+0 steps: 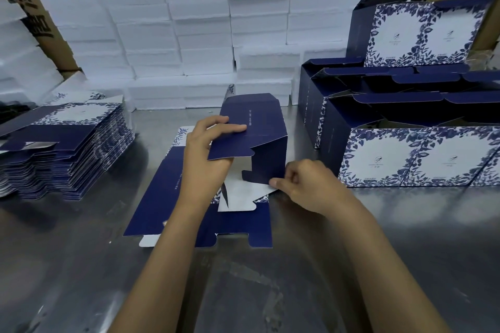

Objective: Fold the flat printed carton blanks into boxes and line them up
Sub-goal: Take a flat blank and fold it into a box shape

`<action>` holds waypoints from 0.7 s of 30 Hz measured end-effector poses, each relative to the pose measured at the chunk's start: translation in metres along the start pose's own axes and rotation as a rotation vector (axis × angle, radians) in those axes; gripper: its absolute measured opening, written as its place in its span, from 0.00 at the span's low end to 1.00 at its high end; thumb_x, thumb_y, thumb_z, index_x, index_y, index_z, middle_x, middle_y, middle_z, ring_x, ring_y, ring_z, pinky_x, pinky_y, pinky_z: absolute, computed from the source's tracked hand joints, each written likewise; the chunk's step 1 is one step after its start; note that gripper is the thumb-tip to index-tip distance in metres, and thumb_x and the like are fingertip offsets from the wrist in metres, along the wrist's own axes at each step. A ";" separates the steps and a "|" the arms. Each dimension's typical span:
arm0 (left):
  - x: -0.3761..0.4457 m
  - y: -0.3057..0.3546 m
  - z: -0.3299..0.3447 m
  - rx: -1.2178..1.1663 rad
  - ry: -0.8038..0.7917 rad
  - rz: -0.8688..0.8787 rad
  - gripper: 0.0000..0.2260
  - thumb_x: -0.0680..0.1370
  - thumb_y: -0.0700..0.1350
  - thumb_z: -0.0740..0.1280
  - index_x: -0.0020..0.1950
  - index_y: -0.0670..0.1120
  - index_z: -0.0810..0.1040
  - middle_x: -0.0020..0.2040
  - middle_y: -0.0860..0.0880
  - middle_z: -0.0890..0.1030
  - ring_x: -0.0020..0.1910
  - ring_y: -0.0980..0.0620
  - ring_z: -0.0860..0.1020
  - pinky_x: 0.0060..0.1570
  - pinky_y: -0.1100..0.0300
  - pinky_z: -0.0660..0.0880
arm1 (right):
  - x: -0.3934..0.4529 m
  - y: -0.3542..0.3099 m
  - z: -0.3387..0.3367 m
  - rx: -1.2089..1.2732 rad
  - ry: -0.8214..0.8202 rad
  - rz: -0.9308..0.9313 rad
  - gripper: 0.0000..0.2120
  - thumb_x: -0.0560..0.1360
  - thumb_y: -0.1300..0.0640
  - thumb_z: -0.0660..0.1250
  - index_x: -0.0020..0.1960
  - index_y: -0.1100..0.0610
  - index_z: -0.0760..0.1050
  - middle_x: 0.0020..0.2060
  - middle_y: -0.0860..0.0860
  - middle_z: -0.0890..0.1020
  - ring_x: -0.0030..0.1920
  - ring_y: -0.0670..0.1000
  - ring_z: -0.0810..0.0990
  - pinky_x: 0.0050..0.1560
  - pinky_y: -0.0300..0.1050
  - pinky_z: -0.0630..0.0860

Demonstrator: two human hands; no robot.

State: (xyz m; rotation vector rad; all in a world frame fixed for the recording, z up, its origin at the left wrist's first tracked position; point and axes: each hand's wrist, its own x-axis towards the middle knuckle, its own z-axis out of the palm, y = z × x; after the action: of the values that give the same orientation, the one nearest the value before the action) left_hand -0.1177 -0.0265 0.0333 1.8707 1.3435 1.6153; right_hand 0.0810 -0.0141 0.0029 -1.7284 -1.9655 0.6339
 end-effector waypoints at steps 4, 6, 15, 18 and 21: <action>0.001 -0.003 0.002 -0.003 0.003 -0.026 0.22 0.72 0.25 0.68 0.55 0.49 0.84 0.64 0.47 0.77 0.66 0.48 0.74 0.68 0.52 0.71 | 0.002 0.002 0.006 -0.009 0.007 -0.064 0.22 0.79 0.47 0.69 0.32 0.54 0.67 0.28 0.48 0.71 0.32 0.49 0.70 0.31 0.44 0.64; 0.001 -0.003 0.003 -0.007 0.002 -0.030 0.21 0.72 0.25 0.69 0.55 0.49 0.83 0.65 0.47 0.77 0.67 0.48 0.74 0.68 0.52 0.71 | 0.003 0.003 0.007 0.006 0.021 -0.073 0.22 0.79 0.48 0.69 0.31 0.52 0.66 0.27 0.48 0.71 0.31 0.48 0.69 0.30 0.42 0.63; 0.003 -0.006 0.001 -0.043 0.024 -0.042 0.21 0.72 0.25 0.69 0.56 0.47 0.83 0.65 0.46 0.76 0.66 0.52 0.75 0.66 0.63 0.70 | 0.003 -0.001 0.000 0.075 0.143 -0.173 0.24 0.79 0.48 0.70 0.31 0.54 0.62 0.23 0.48 0.66 0.28 0.51 0.65 0.32 0.45 0.65; 0.002 -0.005 0.001 -0.043 0.008 -0.039 0.21 0.71 0.24 0.69 0.56 0.46 0.83 0.65 0.45 0.76 0.65 0.53 0.75 0.63 0.69 0.69 | 0.002 0.000 0.000 0.089 0.130 -0.178 0.25 0.79 0.48 0.70 0.30 0.55 0.62 0.23 0.49 0.64 0.29 0.52 0.63 0.33 0.45 0.64; 0.001 -0.003 0.000 -0.064 0.009 -0.052 0.20 0.72 0.25 0.68 0.56 0.45 0.83 0.65 0.45 0.76 0.65 0.53 0.75 0.64 0.66 0.70 | 0.001 -0.003 -0.002 0.118 0.210 -0.209 0.25 0.78 0.45 0.70 0.30 0.55 0.63 0.22 0.48 0.65 0.28 0.51 0.64 0.33 0.46 0.65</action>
State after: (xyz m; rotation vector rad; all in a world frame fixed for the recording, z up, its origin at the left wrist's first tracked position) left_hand -0.1189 -0.0235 0.0316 1.7789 1.3177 1.6232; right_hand 0.0800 -0.0134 0.0064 -1.4333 -1.8886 0.4650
